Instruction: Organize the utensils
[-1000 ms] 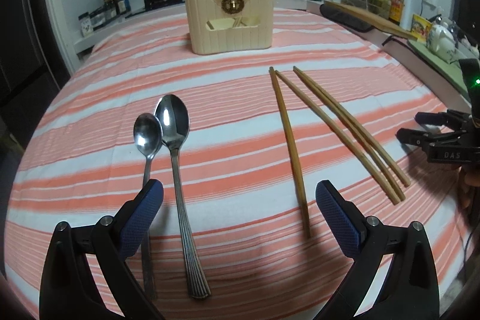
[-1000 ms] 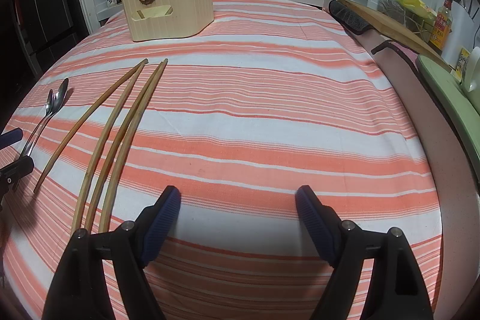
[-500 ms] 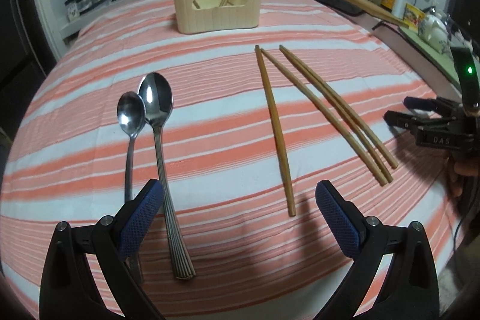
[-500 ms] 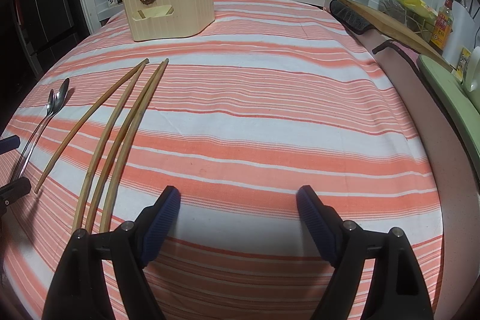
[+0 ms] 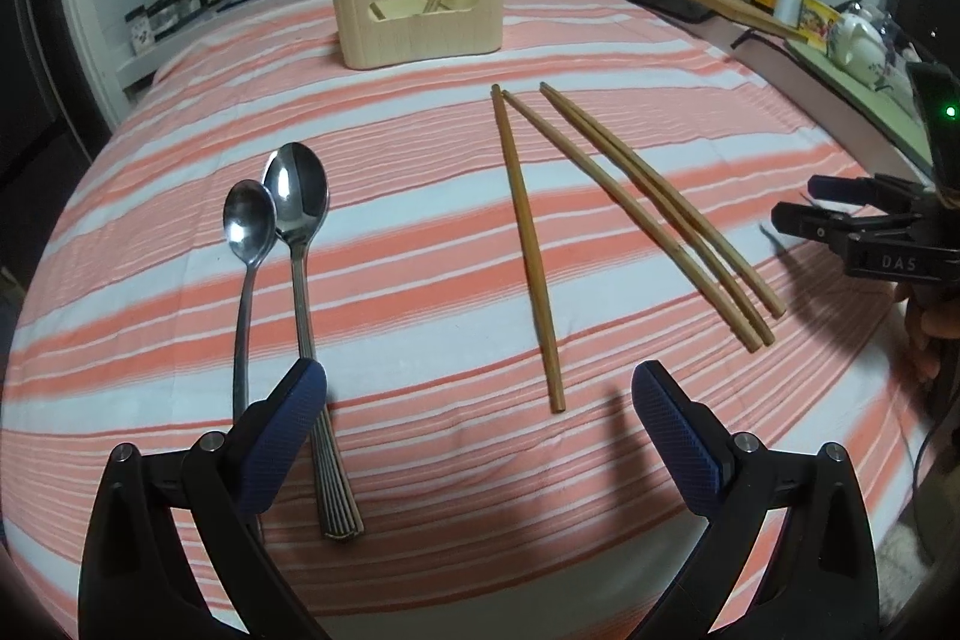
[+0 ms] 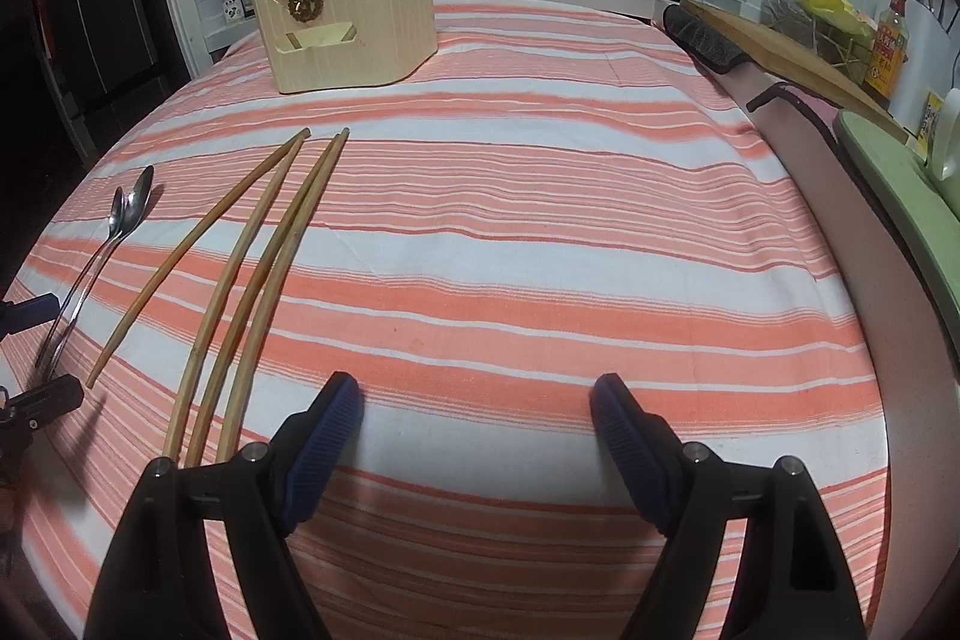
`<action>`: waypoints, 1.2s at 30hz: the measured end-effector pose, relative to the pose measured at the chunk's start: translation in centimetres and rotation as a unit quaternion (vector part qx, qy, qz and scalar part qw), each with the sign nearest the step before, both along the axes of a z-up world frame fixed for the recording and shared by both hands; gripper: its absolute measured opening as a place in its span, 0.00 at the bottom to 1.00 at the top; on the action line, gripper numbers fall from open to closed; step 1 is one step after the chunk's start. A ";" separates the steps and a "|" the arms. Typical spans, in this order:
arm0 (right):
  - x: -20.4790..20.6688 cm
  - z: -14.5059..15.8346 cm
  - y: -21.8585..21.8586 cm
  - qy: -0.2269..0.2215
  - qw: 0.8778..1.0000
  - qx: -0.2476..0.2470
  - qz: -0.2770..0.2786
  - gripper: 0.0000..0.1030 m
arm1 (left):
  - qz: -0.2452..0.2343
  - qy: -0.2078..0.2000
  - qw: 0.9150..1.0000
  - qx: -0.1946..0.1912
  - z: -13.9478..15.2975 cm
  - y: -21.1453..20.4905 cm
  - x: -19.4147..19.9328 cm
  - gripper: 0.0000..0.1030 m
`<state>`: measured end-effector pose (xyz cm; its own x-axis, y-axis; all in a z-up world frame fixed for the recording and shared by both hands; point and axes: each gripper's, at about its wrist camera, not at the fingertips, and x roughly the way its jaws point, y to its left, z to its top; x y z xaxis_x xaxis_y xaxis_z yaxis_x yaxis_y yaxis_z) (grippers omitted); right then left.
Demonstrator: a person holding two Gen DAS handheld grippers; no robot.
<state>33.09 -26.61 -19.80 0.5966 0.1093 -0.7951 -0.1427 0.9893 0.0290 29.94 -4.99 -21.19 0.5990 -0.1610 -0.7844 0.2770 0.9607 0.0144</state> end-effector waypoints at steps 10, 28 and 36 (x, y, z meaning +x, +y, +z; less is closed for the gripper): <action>-5.6 2.1 3.9 -0.028 0.994 0.004 0.109 0.79 | -0.001 0.013 1.000 -0.007 -0.6 0.0 0.5 0.99; -3.5 0.1 6.9 0.008 0.987 -0.004 0.159 0.32 | -0.007 0.029 1.000 -0.002 -1.2 -0.7 1.2 0.88; -3.1 0.1 7.2 0.003 0.990 -0.005 0.142 0.12 | -0.015 0.026 1.000 -0.004 -1.0 -1.4 1.1 0.72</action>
